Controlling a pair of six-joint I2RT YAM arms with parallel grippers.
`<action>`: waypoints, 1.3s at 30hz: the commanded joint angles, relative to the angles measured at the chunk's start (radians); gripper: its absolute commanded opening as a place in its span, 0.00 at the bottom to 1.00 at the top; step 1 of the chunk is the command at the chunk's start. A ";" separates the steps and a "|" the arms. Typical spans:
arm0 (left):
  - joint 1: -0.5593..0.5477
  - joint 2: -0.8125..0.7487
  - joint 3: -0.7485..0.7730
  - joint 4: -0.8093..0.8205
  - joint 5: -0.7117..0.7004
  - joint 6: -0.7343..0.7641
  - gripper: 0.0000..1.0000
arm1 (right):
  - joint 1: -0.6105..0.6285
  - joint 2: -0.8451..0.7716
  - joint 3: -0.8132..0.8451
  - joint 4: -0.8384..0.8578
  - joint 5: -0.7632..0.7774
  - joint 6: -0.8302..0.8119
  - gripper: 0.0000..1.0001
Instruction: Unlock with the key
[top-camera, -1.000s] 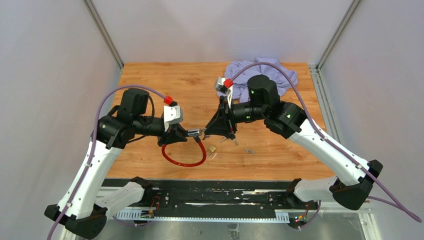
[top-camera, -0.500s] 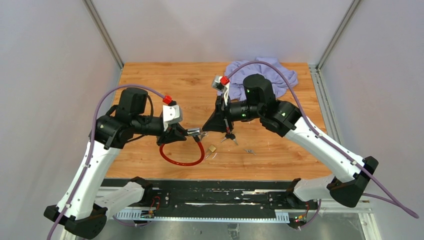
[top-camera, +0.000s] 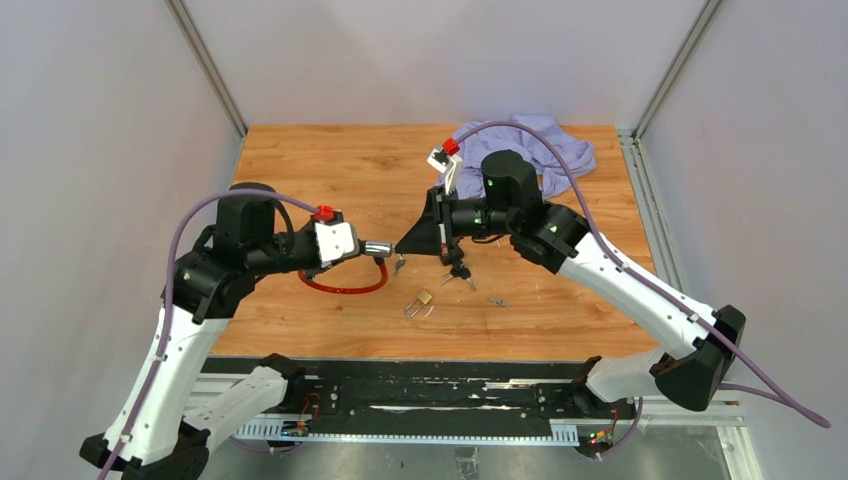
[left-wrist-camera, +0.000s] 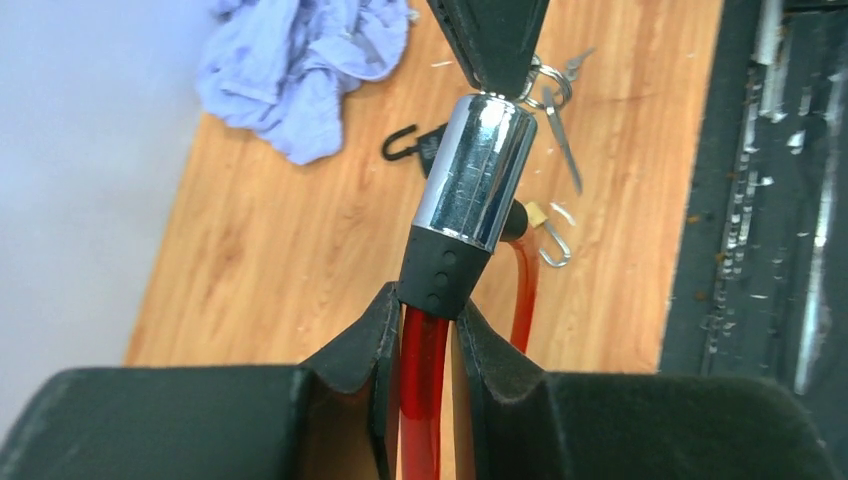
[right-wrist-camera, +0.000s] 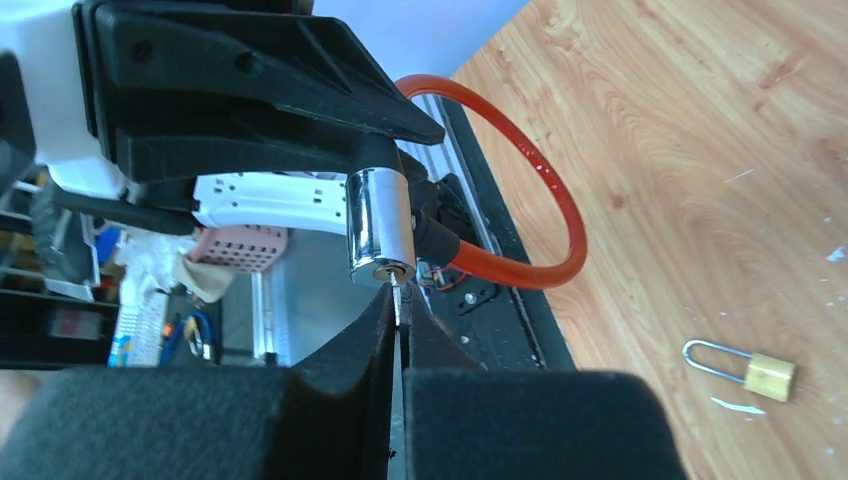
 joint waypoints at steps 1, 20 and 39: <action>-0.002 -0.049 -0.021 0.272 -0.034 0.082 0.00 | -0.017 0.032 -0.049 0.074 -0.046 0.218 0.00; -0.003 -0.160 -0.159 0.316 -0.063 0.348 0.00 | -0.027 0.057 -0.054 0.226 -0.136 0.381 0.17; 0.004 0.161 -0.040 0.530 -0.620 0.036 0.00 | -0.190 -0.250 -0.173 -0.105 0.328 -0.101 0.73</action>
